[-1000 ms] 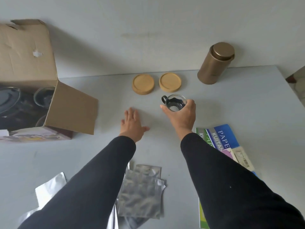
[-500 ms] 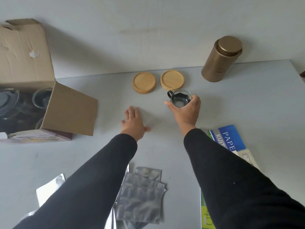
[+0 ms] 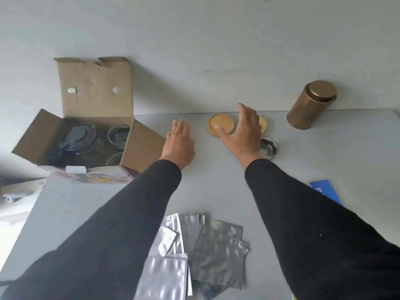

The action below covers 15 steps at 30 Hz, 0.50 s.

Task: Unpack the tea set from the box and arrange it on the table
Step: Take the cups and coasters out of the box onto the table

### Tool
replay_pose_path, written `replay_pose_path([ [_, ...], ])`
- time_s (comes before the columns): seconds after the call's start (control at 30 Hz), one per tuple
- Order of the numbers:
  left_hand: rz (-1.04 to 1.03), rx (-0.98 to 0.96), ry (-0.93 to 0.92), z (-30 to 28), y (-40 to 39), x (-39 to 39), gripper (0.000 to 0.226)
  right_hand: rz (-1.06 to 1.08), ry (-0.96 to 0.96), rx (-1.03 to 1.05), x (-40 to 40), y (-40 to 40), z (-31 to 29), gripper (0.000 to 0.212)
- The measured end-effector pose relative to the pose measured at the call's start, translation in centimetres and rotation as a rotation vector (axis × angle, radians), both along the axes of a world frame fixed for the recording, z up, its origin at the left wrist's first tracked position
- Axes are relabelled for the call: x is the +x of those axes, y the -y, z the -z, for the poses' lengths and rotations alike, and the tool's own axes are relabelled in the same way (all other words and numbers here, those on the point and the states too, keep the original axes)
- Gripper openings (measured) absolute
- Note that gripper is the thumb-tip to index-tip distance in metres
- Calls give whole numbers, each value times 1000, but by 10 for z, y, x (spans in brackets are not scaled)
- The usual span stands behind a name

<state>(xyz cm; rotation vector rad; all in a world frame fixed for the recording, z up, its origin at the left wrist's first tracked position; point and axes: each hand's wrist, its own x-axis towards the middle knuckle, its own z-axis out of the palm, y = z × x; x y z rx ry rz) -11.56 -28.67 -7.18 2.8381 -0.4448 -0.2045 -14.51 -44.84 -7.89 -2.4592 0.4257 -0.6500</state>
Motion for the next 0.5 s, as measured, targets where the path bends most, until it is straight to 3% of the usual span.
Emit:
replay_pose_path([
  [0.13, -82, 49, 94, -20, -74, 29, 60, -201, 1, -67, 24, -76, -21, 62],
  [0.23, -160, 110, 55, -25, -137, 46, 65, -340, -37, -149, 41, -134, -33, 59],
  [0.5, -119, 165, -74, -18, -250, 78, 66, -389, -410, -347, 79, -237, -26, 69],
])
